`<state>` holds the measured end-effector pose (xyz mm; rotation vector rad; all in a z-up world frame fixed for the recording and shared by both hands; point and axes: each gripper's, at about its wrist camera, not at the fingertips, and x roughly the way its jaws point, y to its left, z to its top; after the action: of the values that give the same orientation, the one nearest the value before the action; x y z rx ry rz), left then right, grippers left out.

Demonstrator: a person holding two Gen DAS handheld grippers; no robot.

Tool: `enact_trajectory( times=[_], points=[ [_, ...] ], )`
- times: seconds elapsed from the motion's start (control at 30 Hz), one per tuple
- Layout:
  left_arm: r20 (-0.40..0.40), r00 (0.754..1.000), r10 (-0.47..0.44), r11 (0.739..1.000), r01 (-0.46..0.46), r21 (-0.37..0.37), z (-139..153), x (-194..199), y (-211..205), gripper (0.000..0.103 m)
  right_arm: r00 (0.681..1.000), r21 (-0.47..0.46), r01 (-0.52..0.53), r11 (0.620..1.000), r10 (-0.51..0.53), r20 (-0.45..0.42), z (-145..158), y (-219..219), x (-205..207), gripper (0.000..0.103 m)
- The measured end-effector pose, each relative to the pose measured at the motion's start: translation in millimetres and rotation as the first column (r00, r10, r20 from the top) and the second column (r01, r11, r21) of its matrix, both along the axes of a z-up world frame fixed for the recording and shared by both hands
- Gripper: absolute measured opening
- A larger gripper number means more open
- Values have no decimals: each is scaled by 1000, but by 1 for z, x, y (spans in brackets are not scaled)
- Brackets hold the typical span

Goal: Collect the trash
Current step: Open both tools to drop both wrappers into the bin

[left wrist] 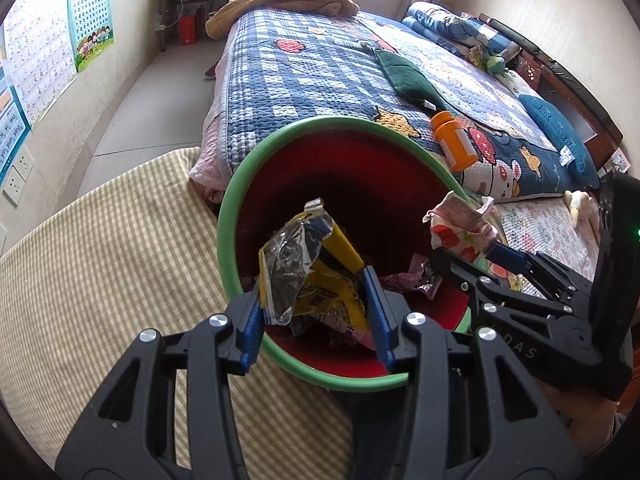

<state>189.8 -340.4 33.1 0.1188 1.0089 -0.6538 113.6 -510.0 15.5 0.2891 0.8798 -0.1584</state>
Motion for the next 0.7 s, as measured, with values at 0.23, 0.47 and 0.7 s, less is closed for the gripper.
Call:
enact_trajectory(
  times=[0.23, 0.47, 0.7],
  points=[
    [-5, 1000, -3, 1000, 3, 13, -7, 10, -6, 43, 1000, -3, -4, 1000, 4, 2, -3, -6, 9, 63],
    [-5, 1000, -11, 1000, 11, 23, -11, 20, -11, 43, 1000, -8, -17, 1000, 17, -9, -10, -8, 20, 63],
    [3, 1000, -19, 999, 19, 32, -16, 28, -20, 43, 1000, -12, -27, 1000, 27, -13, -13, -8, 32, 63]
  ],
)
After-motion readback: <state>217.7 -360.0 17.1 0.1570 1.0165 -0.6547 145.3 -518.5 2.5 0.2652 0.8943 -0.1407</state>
